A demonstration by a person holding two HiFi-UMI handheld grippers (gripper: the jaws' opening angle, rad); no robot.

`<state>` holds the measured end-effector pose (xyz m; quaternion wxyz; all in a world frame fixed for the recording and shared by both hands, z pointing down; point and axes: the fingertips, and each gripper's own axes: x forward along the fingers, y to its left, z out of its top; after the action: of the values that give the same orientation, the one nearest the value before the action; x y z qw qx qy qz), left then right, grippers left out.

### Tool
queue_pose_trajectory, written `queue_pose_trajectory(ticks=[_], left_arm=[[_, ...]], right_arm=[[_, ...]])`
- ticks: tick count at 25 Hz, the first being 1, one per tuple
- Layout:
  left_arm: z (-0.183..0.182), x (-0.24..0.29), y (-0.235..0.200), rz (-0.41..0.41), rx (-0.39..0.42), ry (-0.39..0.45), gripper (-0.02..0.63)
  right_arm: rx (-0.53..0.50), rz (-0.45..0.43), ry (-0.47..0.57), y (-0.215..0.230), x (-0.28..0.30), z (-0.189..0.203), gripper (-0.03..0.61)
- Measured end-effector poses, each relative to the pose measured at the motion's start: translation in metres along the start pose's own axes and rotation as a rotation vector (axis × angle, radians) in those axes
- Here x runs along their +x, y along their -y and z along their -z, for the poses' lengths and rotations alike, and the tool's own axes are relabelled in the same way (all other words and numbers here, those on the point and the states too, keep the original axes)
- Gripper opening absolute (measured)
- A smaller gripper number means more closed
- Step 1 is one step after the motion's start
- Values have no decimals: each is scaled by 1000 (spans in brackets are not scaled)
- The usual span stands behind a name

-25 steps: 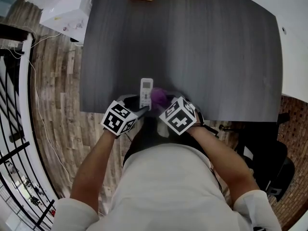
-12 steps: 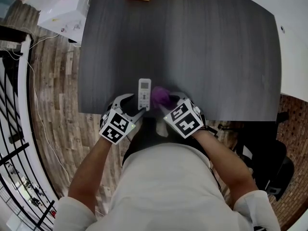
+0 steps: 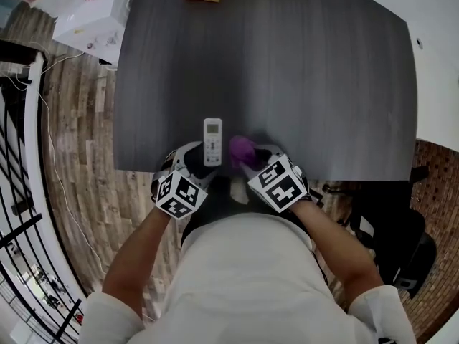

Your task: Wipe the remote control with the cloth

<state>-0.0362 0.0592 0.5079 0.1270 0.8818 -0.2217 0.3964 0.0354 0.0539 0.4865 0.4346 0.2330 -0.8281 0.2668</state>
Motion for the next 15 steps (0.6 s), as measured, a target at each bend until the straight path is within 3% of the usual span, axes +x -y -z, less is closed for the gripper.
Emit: queue_pose_trajectory(ticks=[8, 15], left_arm=[[5, -7, -5, 112, -386, 112, 293], [1, 5, -15, 157, -485, 114, 290]], right_arm=[[-29, -64, -59, -16, 29, -10, 137], [7, -78, -67, -15, 33, -12, 137]])
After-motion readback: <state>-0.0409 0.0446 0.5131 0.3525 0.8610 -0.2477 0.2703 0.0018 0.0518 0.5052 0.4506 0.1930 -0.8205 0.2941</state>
